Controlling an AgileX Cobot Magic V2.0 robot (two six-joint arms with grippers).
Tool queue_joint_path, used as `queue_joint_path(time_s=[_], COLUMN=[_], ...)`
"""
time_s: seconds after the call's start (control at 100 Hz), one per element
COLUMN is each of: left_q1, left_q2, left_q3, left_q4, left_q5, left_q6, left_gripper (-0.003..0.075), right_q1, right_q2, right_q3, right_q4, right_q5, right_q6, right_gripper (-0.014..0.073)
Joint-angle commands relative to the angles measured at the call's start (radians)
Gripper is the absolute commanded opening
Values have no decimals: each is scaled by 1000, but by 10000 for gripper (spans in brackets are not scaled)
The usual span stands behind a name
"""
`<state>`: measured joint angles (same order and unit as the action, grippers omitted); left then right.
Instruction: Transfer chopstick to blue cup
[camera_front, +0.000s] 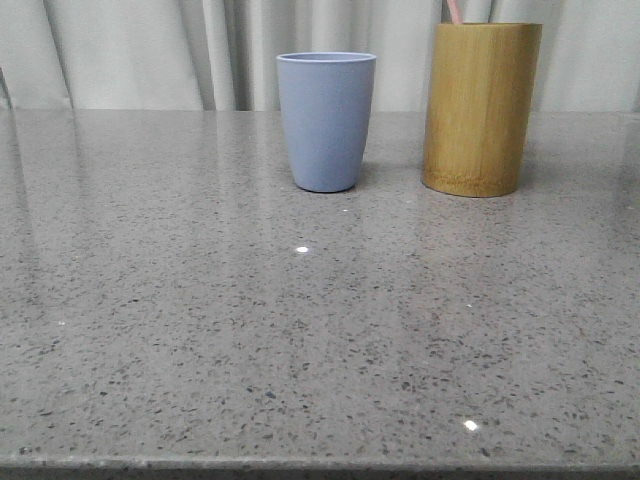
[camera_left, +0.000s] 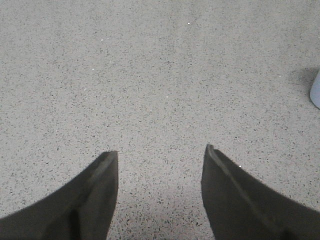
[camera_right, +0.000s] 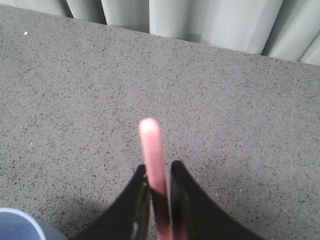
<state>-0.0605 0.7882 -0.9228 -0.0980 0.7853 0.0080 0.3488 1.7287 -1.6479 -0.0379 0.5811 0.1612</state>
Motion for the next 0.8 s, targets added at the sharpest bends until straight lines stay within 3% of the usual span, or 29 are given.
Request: queue_joint_path(time_s=[0.0,0.16,0.47,0.79], left_q1=[1,1,1,1], left_q2=[-5,-5,-5,-5], left_q3=[-23,-23,-23,-23], left_q4=[-4,-4,-4,-4], left_q5=[-76,-76,-77,-77], left_q6=[-8,-8,-8,-8], left_gripper=[365,365,365,365], right_q1=[2,2,2,16], right_q2=[-46,-47,-125,-253], right_q3=[-40,-40,-40,-40], right_q4=[-11,-12,-27,-27], right_q5=[-76,-82,-97,-207], right_q6=[-5,-5,-42,-57], right_gripper=[8,-53,-53,-53])
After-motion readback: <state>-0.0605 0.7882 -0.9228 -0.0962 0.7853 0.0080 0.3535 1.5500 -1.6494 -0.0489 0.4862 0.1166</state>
